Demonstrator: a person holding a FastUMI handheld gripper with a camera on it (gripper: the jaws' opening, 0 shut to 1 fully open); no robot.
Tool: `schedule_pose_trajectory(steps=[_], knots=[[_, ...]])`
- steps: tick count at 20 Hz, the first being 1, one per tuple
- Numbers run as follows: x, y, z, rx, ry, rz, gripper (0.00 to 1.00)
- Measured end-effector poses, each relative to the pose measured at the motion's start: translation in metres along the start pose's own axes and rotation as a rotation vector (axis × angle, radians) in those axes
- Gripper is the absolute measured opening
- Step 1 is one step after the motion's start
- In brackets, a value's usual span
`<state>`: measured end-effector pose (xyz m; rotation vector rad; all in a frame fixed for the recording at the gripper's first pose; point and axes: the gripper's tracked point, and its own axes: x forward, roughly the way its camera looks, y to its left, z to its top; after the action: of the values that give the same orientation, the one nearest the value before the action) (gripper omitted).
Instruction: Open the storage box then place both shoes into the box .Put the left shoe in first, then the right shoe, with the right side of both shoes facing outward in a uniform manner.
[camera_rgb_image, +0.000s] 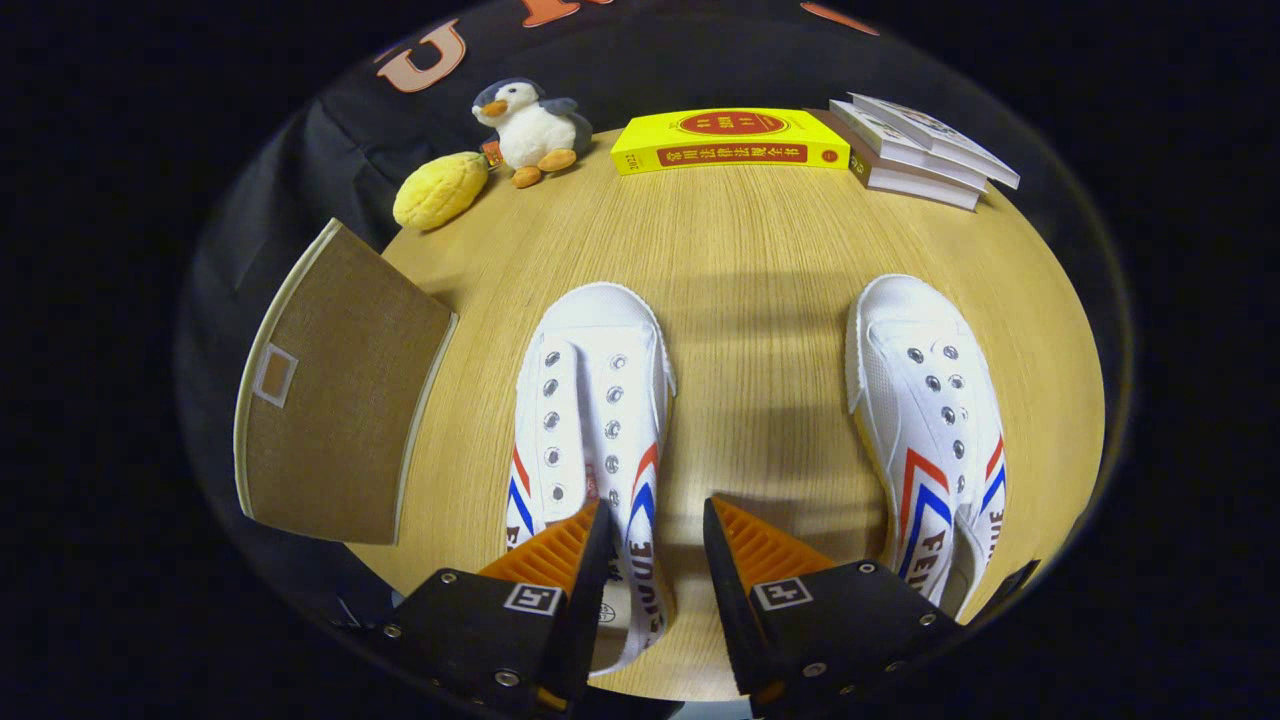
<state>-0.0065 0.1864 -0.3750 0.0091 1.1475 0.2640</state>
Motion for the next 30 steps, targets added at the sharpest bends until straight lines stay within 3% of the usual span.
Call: schedule_pose_trajectory(steps=[5, 8, 11, 16, 22, 30], knots=[[0.002, 0.006, -0.003, 0.042, 0.046, 0.066, 0.55], [0.002, 0.01, -0.001, 0.039, 0.005, 0.101, 0.17], [-0.005, 0.016, 0.004, 0.153, -0.067, 0.15, 0.01], [-0.028, 0.026, 0.03, 0.277, -0.171, 0.211, 0.0], [-0.087, 0.055, 0.08, 0.279, -0.282, 0.225, 0.0], [-0.162, 0.164, 0.141, 0.227, -0.419, 0.253, 0.0]])
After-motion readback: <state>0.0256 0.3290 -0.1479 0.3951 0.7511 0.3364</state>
